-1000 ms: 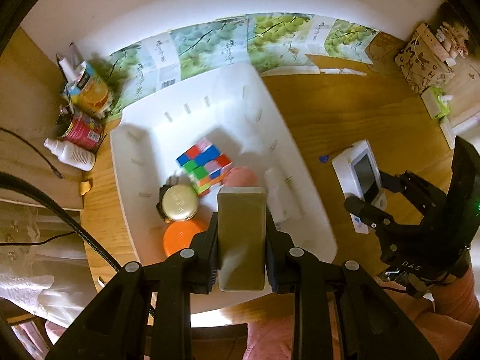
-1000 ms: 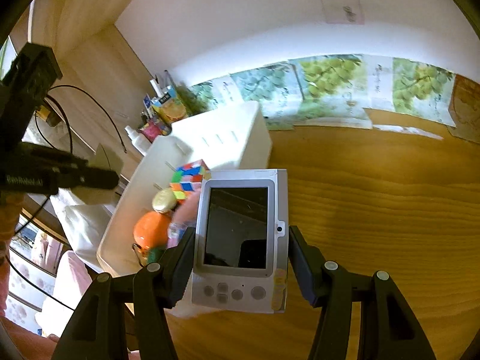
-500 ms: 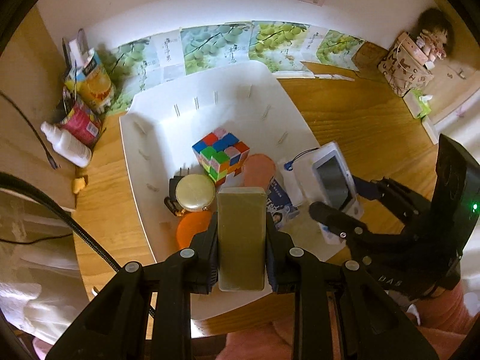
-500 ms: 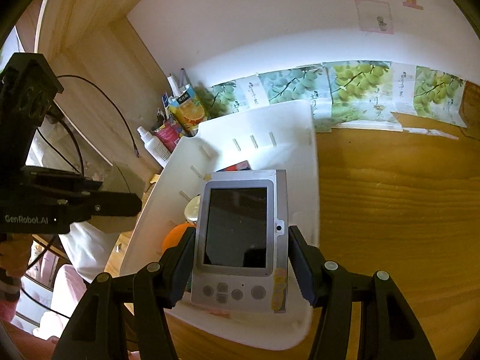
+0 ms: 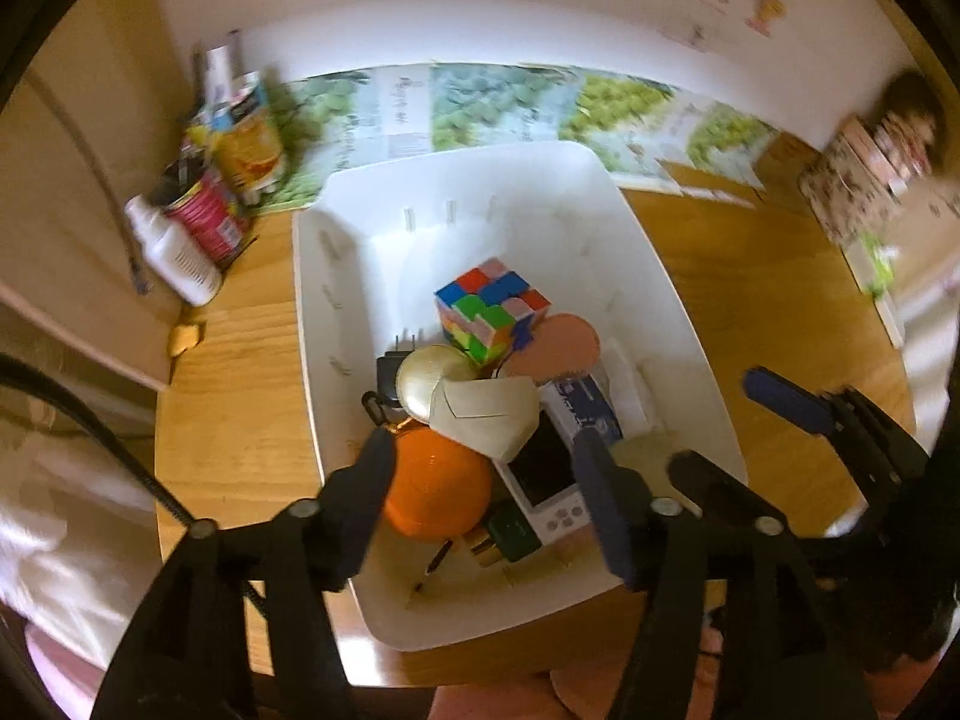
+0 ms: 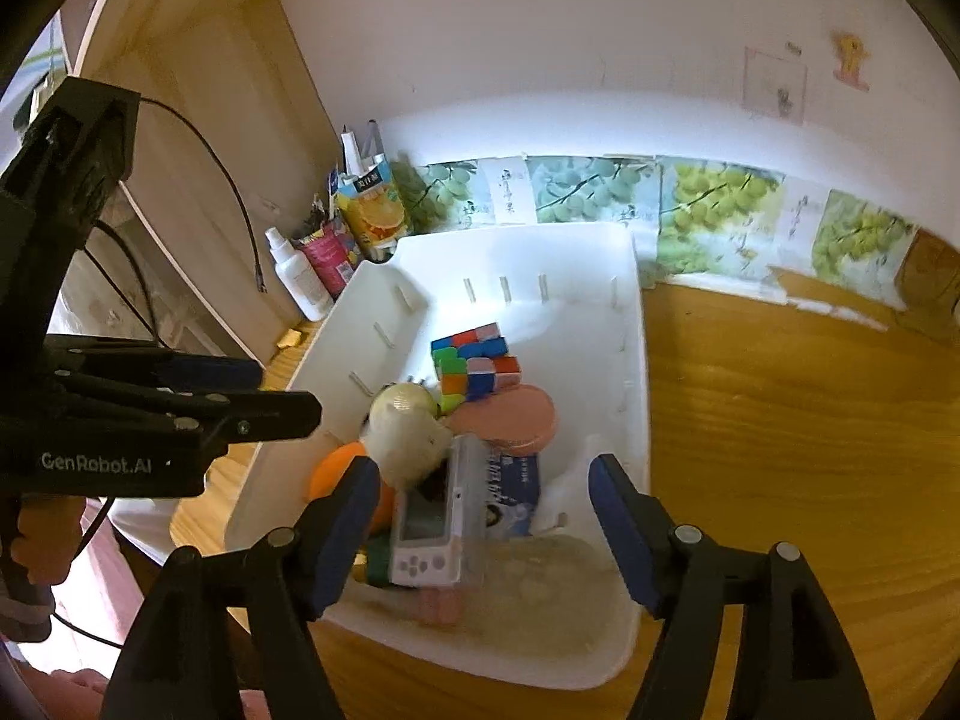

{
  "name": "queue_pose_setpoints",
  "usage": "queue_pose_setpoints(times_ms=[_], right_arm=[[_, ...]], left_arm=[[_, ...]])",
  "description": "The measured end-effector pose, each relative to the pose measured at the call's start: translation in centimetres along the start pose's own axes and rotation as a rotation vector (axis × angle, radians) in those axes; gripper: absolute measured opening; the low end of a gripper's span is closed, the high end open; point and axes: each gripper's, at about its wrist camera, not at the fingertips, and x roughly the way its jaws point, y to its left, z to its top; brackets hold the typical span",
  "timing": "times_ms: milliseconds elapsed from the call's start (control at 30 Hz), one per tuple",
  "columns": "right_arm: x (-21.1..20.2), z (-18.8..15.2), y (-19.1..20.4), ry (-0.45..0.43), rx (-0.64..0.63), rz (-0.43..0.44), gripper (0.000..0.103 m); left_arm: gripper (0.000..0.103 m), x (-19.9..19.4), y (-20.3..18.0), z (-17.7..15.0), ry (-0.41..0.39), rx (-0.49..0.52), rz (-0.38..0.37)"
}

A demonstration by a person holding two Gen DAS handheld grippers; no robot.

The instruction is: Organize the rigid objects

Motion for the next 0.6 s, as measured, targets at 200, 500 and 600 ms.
queue_pose_setpoints(times_ms=[200, 500, 600], right_arm=[[-1.1, -0.1, -1.1, 0.067, -0.027, -0.023, 0.081], [-4.8, -2.9, -6.4, 0.146, -0.016, -0.028, 0.083], [-6.2, -4.2, -9.0, 0.159, 0.023, -0.01, 0.083]], left_arm=[[0.084, -1.0, -1.7, -0.9, -0.052, -0.126, 0.025], [0.087, -1.8, -8.3, -4.2, -0.101, -0.209, 0.067], [0.087, -1.4, -11.1, -5.3, -0.083, -0.209, 0.091]])
